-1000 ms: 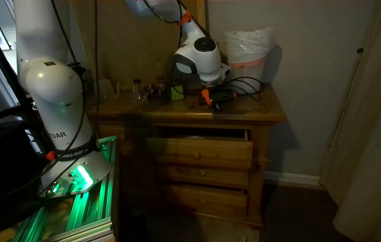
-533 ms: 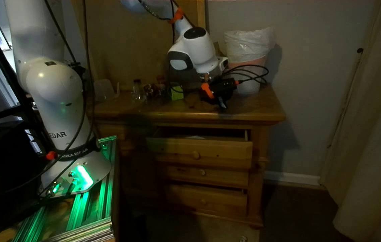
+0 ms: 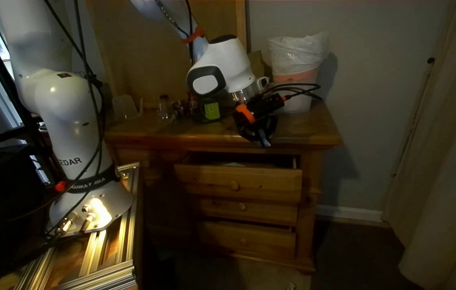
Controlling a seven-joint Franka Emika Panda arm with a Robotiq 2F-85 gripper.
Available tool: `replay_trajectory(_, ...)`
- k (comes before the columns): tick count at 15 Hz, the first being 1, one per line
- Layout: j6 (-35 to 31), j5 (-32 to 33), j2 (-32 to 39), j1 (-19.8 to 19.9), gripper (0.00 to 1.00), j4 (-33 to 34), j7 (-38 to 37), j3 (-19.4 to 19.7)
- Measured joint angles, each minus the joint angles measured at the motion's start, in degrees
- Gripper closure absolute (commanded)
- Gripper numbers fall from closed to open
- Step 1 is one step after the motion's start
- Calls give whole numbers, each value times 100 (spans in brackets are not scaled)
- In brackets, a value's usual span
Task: Open the first top drawer, then put the plastic in the drawer and close the drawer
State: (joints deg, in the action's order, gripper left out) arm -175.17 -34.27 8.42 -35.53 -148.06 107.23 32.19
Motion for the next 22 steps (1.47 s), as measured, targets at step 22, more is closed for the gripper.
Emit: replay_trajectory(22,38,3670,-30,2286,55,-534,-1981,-2612)
